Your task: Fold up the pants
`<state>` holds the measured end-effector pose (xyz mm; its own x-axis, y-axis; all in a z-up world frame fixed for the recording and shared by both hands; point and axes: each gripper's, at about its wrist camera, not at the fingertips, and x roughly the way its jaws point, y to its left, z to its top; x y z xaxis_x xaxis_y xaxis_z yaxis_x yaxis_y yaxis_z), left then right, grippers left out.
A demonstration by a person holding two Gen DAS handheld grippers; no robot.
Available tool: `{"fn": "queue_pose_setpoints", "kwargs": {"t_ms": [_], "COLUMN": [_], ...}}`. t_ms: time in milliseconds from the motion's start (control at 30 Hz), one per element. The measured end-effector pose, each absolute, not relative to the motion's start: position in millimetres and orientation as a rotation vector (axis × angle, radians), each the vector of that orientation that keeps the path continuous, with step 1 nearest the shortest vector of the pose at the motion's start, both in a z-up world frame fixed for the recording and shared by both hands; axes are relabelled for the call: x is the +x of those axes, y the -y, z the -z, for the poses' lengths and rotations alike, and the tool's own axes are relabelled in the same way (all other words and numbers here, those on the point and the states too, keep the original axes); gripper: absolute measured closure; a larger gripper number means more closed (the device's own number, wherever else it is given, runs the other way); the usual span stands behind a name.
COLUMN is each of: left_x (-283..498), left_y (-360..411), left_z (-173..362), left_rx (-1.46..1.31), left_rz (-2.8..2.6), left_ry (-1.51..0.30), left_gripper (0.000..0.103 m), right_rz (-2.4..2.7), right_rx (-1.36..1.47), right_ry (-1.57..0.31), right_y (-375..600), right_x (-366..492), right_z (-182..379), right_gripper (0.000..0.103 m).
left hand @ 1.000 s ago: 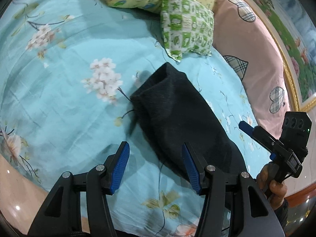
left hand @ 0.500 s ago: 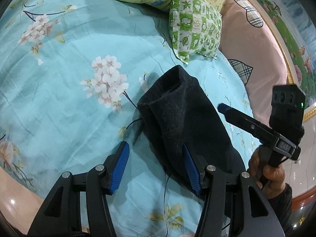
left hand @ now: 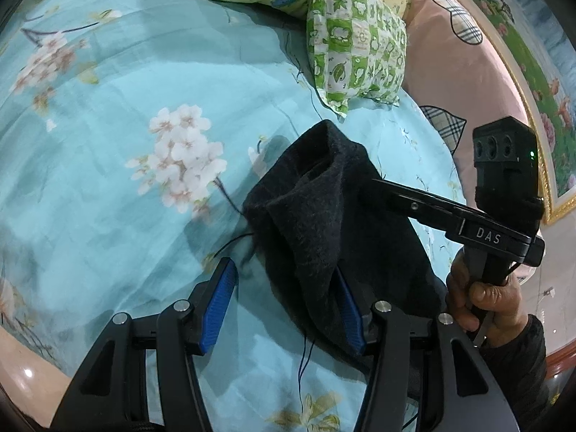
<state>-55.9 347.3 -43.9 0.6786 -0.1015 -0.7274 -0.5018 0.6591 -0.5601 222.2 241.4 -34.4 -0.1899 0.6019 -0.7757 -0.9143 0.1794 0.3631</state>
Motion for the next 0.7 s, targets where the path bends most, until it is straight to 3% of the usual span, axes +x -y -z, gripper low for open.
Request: {"fn": "queue_pose_setpoints", "kwargs": {"t_ms": [167,433,700], "left_x": [-48,-38,-40], "left_y": [-347,-339,-318], "left_z": [45,41,-2], "left_rx": [-0.801,-0.741,-0.7], "left_rz": [-0.269,-0.259,-0.211], "left_ry": [-0.809,-0.807,-0.752], "left_gripper": [0.057,0.081,0.083], "right_rz": [-1.453,-1.468,-1.471], "right_rx": [-0.369,-0.388,-0.358], "right_ry": [-1.101,-1.095,-1.036], "right_y": [-246,-248,-223], "right_x": [227,220,214], "right_z": [41,40,7], "right_gripper": [0.057,0.078,0.082]}}
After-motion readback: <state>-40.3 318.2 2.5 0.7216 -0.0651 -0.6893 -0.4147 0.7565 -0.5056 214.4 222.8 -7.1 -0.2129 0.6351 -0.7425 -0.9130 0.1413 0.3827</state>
